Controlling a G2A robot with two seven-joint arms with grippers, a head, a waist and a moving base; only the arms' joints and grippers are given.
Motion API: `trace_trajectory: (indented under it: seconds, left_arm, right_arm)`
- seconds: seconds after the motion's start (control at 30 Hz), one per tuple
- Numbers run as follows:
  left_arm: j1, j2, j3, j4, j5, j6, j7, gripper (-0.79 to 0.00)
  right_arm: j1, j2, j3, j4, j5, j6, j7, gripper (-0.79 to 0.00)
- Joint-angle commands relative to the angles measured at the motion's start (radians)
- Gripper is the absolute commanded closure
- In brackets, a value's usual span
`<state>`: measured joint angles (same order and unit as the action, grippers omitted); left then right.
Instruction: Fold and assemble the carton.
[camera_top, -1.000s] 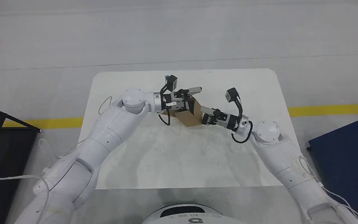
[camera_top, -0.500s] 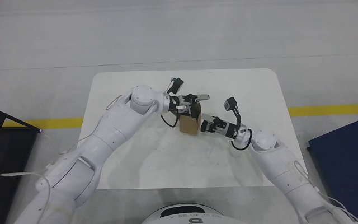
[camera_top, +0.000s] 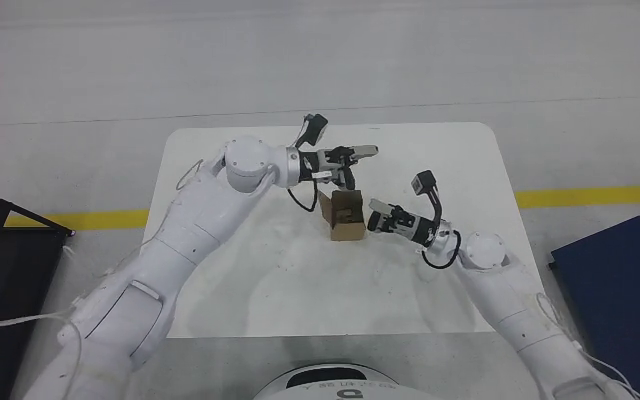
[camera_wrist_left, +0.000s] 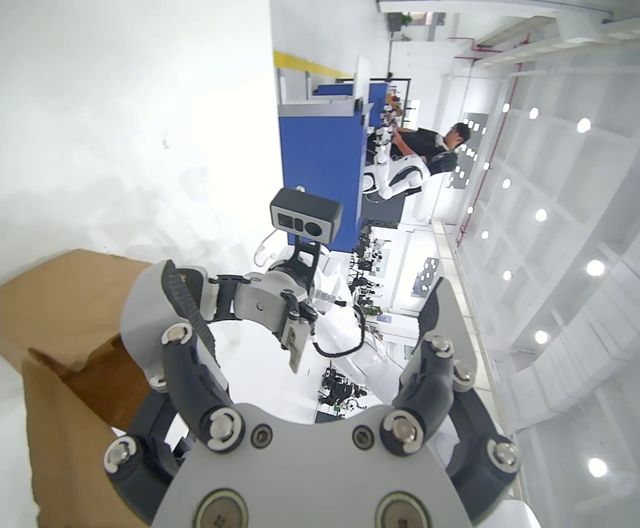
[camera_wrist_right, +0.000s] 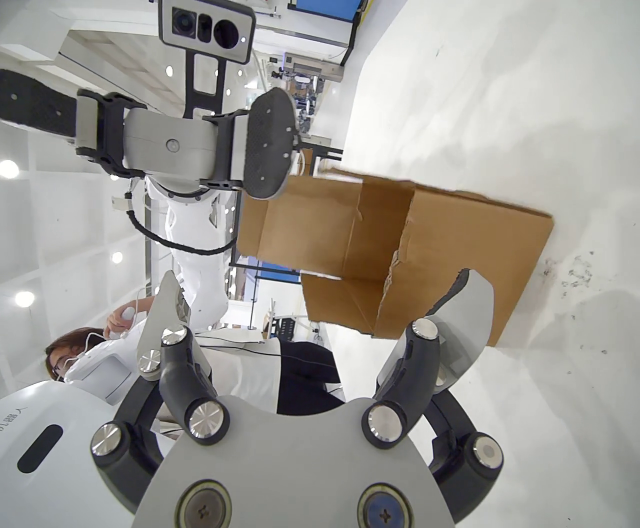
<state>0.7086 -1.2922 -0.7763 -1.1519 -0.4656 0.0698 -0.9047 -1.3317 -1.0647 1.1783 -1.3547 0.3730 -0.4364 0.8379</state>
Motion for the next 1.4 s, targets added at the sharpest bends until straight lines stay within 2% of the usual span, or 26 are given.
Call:
trace_trajectory:
  seconds: [0.0,0.13,0.33,0.47,0.57,0.73,0.87,1.1,1.27,1.37]
  left_arm:
    - [0.029,0.019,-0.057,-0.053,-0.011,-0.007,-0.013,-0.785]
    - [0.125,0.065,-0.202,-0.177,-0.033,-0.024,-0.043,-0.785]
    - [0.331,0.131,-0.461,-0.371,-0.085,-0.008,-0.102,-0.785]
    - [0.478,0.166,-0.617,-0.434,-0.075,0.033,-0.125,-0.785]
    - [0.544,0.174,-0.659,-0.417,-0.080,0.047,-0.100,-0.785]
    - [0.598,0.168,-0.621,-0.322,-0.134,0.012,-0.110,-0.785]
    - [0.593,0.153,-0.549,-0.231,-0.191,-0.010,-0.121,-0.785]
    - [0.484,0.112,-0.409,-0.085,-0.278,-0.039,-0.129,-0.785]
    - [0.378,0.058,-0.278,0.037,-0.392,-0.051,-0.109,-0.785]
    - [0.308,0.021,-0.206,0.122,-0.409,-0.113,-0.061,-0.785]
  right_arm:
    - [-0.006,0.006,0.023,-0.041,-0.035,0.016,-0.008,-0.785]
    - [-0.014,0.017,0.069,-0.127,-0.103,0.049,-0.032,-0.782]
    - [0.008,0.021,0.089,-0.170,-0.158,0.085,-0.041,-0.776]
    - [0.017,0.024,0.110,-0.201,-0.218,0.021,-0.070,-0.757]
    - [0.017,0.026,0.119,-0.219,-0.289,0.000,-0.108,-0.770]
    - [0.022,0.025,0.113,-0.212,-0.315,0.008,-0.114,-0.782]
    - [0.029,0.026,0.103,-0.193,-0.299,0.034,-0.062,-0.785]
    - [0.023,0.030,0.100,-0.167,-0.242,0.027,0.033,-0.785]
    - [0.000,0.036,0.116,-0.159,-0.220,0.018,0.058,-0.785]
    - [-0.023,0.041,0.133,-0.160,-0.204,0.011,0.071,-0.785]
